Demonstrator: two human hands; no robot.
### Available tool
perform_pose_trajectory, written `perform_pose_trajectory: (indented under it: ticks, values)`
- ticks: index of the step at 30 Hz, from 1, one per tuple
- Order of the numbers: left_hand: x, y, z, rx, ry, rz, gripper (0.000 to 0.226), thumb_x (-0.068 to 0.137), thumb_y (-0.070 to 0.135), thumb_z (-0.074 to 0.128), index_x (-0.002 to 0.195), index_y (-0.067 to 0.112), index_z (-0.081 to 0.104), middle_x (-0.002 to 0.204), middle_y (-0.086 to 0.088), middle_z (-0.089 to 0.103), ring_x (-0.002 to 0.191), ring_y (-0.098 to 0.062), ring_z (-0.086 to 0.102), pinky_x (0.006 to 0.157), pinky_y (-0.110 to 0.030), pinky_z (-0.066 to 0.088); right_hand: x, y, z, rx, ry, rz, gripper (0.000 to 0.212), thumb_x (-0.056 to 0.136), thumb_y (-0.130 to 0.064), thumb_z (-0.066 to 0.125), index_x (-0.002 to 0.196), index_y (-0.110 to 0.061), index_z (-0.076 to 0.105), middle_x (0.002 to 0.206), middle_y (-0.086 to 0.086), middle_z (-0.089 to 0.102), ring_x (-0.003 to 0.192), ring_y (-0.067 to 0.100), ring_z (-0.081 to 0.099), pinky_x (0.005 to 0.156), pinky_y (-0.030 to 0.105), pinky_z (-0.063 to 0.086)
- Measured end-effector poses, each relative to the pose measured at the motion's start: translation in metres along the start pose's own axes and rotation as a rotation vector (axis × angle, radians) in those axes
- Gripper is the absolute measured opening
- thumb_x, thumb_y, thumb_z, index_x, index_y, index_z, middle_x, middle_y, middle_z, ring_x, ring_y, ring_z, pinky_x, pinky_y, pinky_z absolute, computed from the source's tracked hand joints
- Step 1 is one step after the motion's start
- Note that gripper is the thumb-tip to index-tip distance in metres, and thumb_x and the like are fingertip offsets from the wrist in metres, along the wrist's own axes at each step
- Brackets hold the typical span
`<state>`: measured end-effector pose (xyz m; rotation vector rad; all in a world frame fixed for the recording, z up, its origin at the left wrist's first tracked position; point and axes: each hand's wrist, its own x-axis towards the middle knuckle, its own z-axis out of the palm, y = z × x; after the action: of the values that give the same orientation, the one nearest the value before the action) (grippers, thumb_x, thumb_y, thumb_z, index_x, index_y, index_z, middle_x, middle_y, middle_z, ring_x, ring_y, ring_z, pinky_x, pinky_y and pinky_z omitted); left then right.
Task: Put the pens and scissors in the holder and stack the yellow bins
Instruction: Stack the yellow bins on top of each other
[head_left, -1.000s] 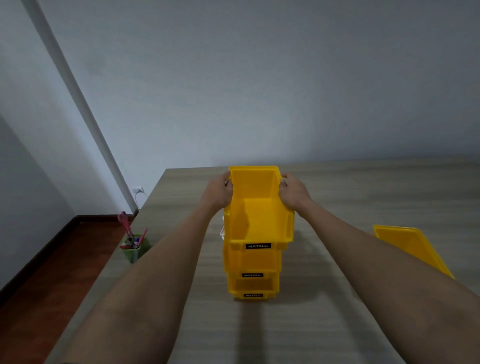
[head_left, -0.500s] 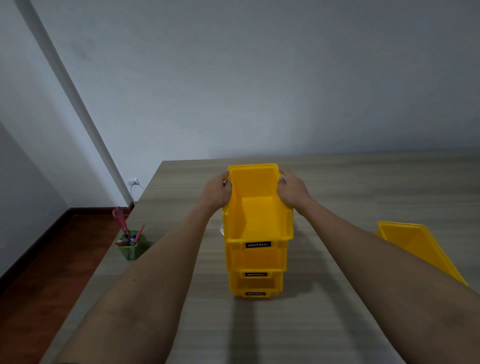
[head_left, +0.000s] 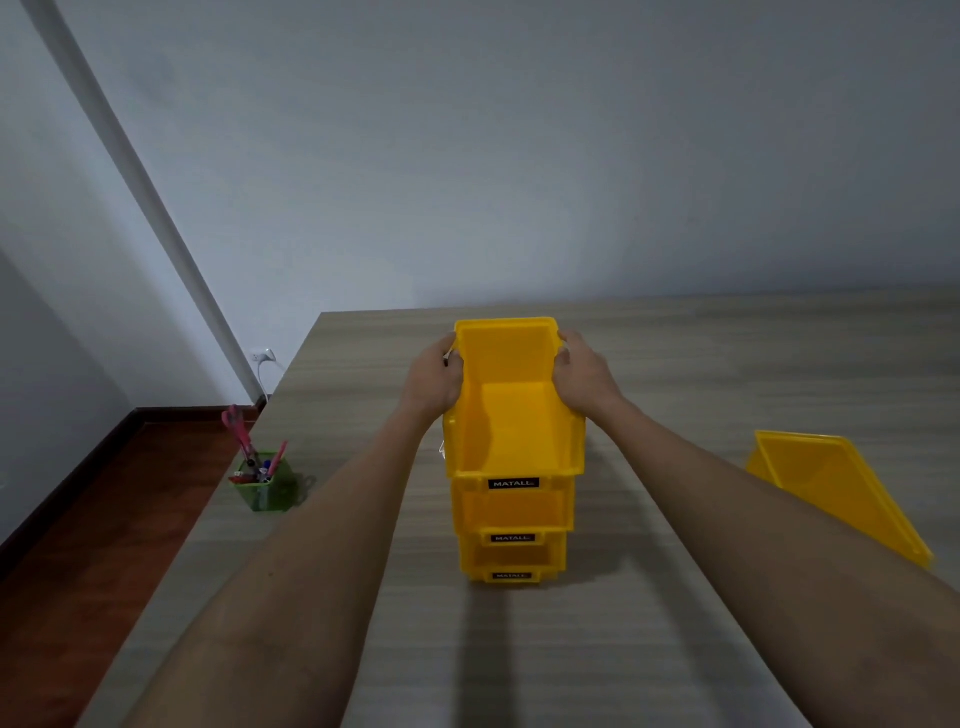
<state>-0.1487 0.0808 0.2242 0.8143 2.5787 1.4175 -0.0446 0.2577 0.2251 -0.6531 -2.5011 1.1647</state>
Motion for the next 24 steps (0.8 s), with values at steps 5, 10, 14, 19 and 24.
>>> perform_pose_trajectory:
  ticks: [5, 10, 14, 19, 24]
  values:
    - [-0.001, -0.002, 0.000, 0.069, 0.002, -0.013, 0.041, 0.104, 0.027, 0.035, 0.143, 0.017, 0.044, 0.137, -0.010, 0.057, 0.122, -0.029, 0.056, 0.096, -0.039, 0.045, 0.001, 0.003, 0.001, -0.005, 0.006, 0.007, 0.045, 0.104, -0.024, 0.030, 0.148, -0.016, 0.032, 0.137, 0.018, 0.051, 0.112, 0.032, 0.055, 0.081, 0.034, 0.040]
    - [0.008, 0.004, -0.004, 0.357, -0.008, 0.019, 0.040, 0.100, 0.024, 0.039, 0.137, 0.013, 0.049, 0.123, -0.017, 0.062, 0.105, -0.032, 0.061, 0.086, -0.041, 0.049, 0.004, 0.002, -0.004, -0.088, -0.019, 0.003, 0.047, 0.102, -0.023, 0.033, 0.148, -0.015, 0.032, 0.142, 0.018, 0.048, 0.123, 0.036, 0.050, 0.094, 0.043, 0.044]
    - [0.012, 0.021, -0.003, 0.560, 0.017, -0.031, 0.044, 0.098, 0.031, 0.035, 0.130, 0.006, 0.049, 0.131, -0.018, 0.047, 0.111, -0.038, 0.055, 0.093, -0.050, 0.046, 0.008, 0.000, -0.011, -0.237, -0.029, -0.064, 0.047, 0.101, -0.033, 0.032, 0.143, -0.013, 0.041, 0.139, 0.018, 0.051, 0.121, 0.034, 0.052, 0.096, 0.045, 0.045]
    - [0.014, 0.050, 0.013, 0.714, 0.060, 0.030, 0.056, 0.101, 0.043, 0.030, 0.144, 0.008, 0.035, 0.149, -0.018, 0.033, 0.135, -0.038, 0.037, 0.108, -0.050, 0.032, 0.010, -0.003, -0.034, -0.540, 0.019, -0.160, 0.056, 0.102, -0.042, 0.024, 0.151, -0.016, 0.027, 0.158, 0.012, 0.028, 0.146, 0.033, 0.026, 0.113, 0.052, 0.025]
    - [0.024, 0.090, 0.048, 0.796, 0.035, 0.127, 0.067, 0.100, 0.053, 0.021, 0.154, 0.014, 0.014, 0.162, -0.014, 0.011, 0.151, -0.033, -0.001, 0.121, -0.050, 0.007, 0.011, 0.024, -0.079, -0.644, 0.099, -0.157, 0.060, 0.101, -0.046, 0.021, 0.154, -0.018, 0.016, 0.164, 0.008, 0.006, 0.152, 0.030, 0.004, 0.121, 0.049, 0.006]
